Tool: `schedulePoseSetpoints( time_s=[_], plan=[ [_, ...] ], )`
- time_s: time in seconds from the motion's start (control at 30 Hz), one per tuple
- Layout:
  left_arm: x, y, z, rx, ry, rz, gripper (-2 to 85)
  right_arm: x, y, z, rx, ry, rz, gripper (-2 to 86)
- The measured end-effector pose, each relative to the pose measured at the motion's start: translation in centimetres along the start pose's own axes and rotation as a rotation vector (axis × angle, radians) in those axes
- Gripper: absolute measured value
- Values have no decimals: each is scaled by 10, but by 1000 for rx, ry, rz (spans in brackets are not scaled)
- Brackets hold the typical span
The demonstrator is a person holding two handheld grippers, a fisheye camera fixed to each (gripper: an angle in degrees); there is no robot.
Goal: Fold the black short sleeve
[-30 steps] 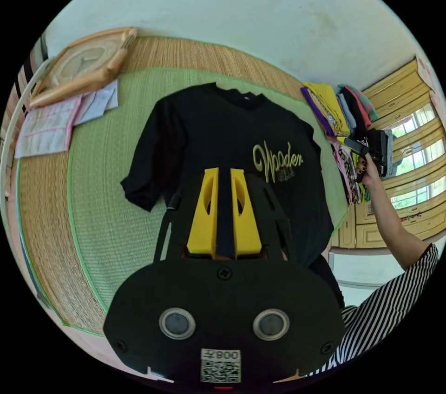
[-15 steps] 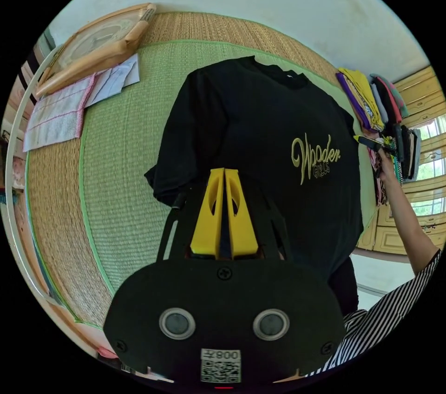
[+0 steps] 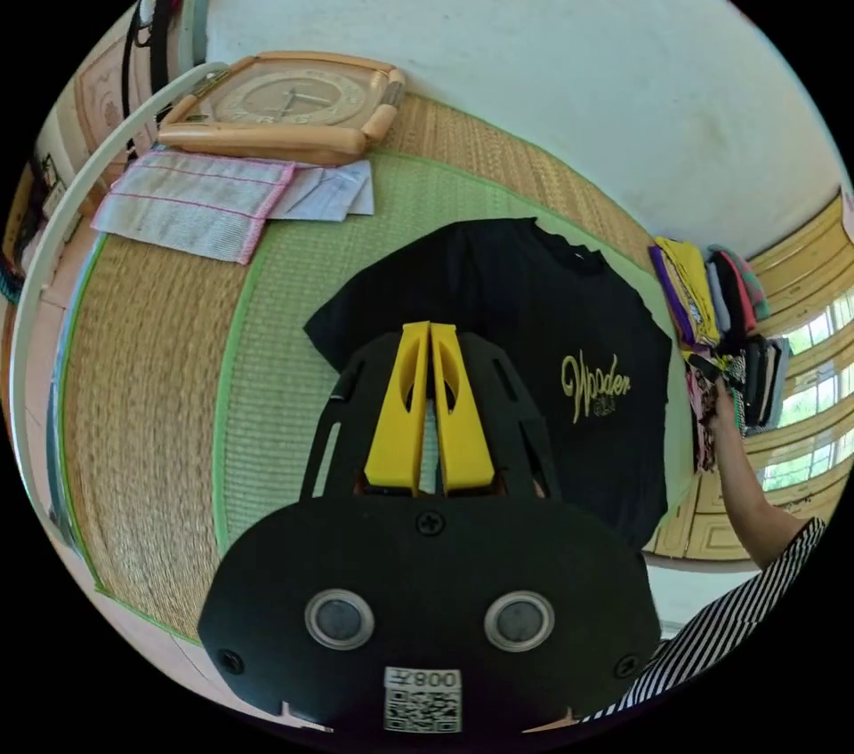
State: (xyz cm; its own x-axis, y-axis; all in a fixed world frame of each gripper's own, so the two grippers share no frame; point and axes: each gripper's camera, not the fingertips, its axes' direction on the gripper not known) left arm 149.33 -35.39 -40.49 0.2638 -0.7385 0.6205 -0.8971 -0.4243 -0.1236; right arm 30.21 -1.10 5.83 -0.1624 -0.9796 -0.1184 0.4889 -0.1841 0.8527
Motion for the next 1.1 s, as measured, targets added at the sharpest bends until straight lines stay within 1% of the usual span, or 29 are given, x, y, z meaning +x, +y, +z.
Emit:
schedulePoseSetpoints(
  time_s=[0.03, 0.1, 0.17, 0.2, 0.23, 0.3, 0.33, 0.43, 0.5, 0.57, 0.7, 0.77, 0.9, 1.0, 1.1],
  plan=[
    [5, -1, 10, -25, 10, 22, 1, -6, 0, 4, -7, -5, -11, -3],
    [9, -6, 26, -72, -55, 35, 1, -29, -2, 25, -59, 4, -56, -4],
    [6, -15, 44, -131, -174, 29, 1, -38, -6, 43, -110, 58, -70, -4],
    [3, -18, 47, -136, -191, 16, 1, -39, -9, 51, -132, 82, -70, -5],
    [-3, -24, 49, -126, -189, 1, 1, -39, -10, 50, -116, 74, -69, -5],
    [-12, -36, 50, -114, -244, -25, 2, -35, -17, 50, -121, 59, -62, -5],
    [-18, -45, 51, -121, -304, -38, 2, -34, -19, 50, -122, 55, -63, -5],
    [-30, -60, 49, -91, -348, -65, 5, -32, -26, 50, -122, 40, -60, -4],
    [-32, -62, 46, -55, -294, -60, 7, -31, -31, 51, -122, 32, -53, -4],
    [-31, -55, 46, -42, -157, -30, 14, -33, -34, 52, -121, 40, -67, -4],
    [-32, -36, 51, -47, -119, -8, 50, -36, -42, 53, -137, 44, -78, -3],
    [-41, -29, 57, -66, -114, -53, 64, -37, -42, 54, -137, 46, -71, -3],
    [-54, -26, 74, -120, -70, -105, 40, -39, -38, 53, -123, 55, -64, -2],
    [-53, -28, 65, -38, -53, -100, 23, -38, -36, 54, -120, 46, -56, -1],
    [-48, -40, 45, 54, -58, -53, 14, -35, -34, 54, -118, 33, -48, 0]
  ],
)
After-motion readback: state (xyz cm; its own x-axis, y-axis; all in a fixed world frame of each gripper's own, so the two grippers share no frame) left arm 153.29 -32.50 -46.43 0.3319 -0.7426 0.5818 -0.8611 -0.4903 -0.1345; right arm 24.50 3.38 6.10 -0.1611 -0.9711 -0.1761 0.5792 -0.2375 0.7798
